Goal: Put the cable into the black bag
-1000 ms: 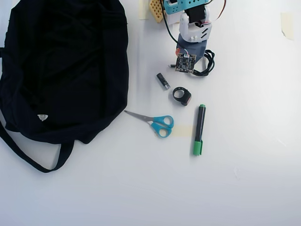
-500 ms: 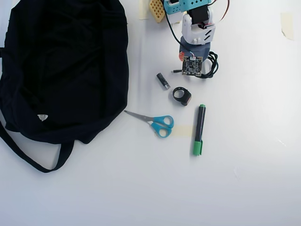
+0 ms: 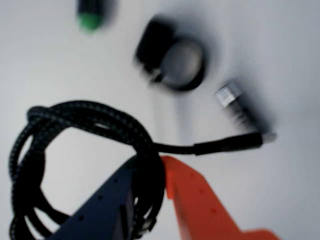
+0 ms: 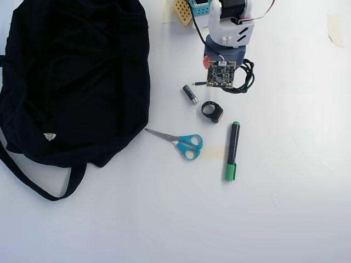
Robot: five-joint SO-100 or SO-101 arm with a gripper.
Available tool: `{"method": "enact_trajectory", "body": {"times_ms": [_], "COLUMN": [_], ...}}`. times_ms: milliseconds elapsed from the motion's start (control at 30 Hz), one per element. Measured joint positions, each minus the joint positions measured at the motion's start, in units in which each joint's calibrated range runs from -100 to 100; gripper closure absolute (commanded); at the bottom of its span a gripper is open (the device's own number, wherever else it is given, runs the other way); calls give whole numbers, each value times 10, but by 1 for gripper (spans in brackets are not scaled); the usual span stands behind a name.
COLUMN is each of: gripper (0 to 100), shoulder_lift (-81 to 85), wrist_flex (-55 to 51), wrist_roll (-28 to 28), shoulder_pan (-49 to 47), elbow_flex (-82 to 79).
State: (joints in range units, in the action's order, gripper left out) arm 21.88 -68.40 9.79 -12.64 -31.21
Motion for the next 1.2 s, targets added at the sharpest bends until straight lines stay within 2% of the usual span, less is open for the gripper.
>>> {"method": "enact_trajectory", "body": {"times_ms": [233,367,767,967,1200], "gripper": [98,98,98,98,98], "shoulder_lift": [0,-3,-7,-7,-7], "wrist_flex": [-4,-4,27,37,37], "wrist_roll": [-85,-100,-100,-74,-93], "shoulder_pan": [67,84,215,276,393], "elbow_flex": [50,72,87,92,109]}}
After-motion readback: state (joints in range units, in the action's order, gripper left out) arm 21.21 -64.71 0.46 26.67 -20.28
